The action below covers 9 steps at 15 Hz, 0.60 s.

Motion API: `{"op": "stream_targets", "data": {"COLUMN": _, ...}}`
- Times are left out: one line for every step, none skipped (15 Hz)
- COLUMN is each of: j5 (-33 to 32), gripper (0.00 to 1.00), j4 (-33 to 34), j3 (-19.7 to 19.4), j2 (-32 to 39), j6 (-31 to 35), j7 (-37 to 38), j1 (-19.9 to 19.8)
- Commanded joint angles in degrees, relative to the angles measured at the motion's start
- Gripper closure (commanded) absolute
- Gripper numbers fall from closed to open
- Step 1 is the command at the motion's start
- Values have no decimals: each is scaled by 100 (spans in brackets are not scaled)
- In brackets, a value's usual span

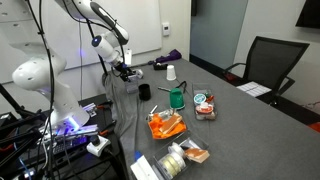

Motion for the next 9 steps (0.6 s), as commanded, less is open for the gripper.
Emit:
{"op": "stream_targets", "data": {"j5": 1, "gripper": 0, "j4": 315, "j3": -64, "j2": 474, "j6": -380, "j7": 607, "j1": -23}}
{"op": "stream_targets", "data": {"j5": 1, "gripper": 0, "j4": 385, "j3": 7, "j2": 558, "j6": -448, "j7": 840, "j1": -82}}
{"op": "stream_targets", "data": {"j5": 0, "gripper": 0, "j4": 455, "j3": 64, "j2": 652, "j6": -504, "j7": 1061, "j1": -143}}
{"op": "stream_targets", "data": {"j5": -27, "gripper": 0, "j4": 506, "j3": 127, "j2": 701, "j6": -570, "j7": 1302, "j1": -213}}
{"op": "stream_targets", "data": {"j5": -50, "gripper": 0, "j4": 547, "j3": 205, "j2": 731, "j6": -619, "j7": 1525, "j1": -289}}
{"op": "stream_targets", "data": {"j5": -94, "gripper": 0, "j4": 578, "j3": 298, "j2": 771, "j6": -667, "j7": 1731, "j1": -381}}
{"op": "stream_targets", "data": {"j5": -141, "gripper": 0, "j4": 607, "j3": 409, "j2": 796, "j6": -723, "j7": 1934, "j1": -491}}
{"op": "stream_targets", "data": {"j5": -196, "gripper": 0, "j4": 617, "j3": 524, "j2": 804, "j6": -766, "j7": 2121, "j1": -604}}
{"op": "stream_targets", "data": {"j5": -263, "gripper": 0, "j4": 624, "j3": 644, "j2": 805, "j6": -808, "j7": 2298, "j1": -726}}
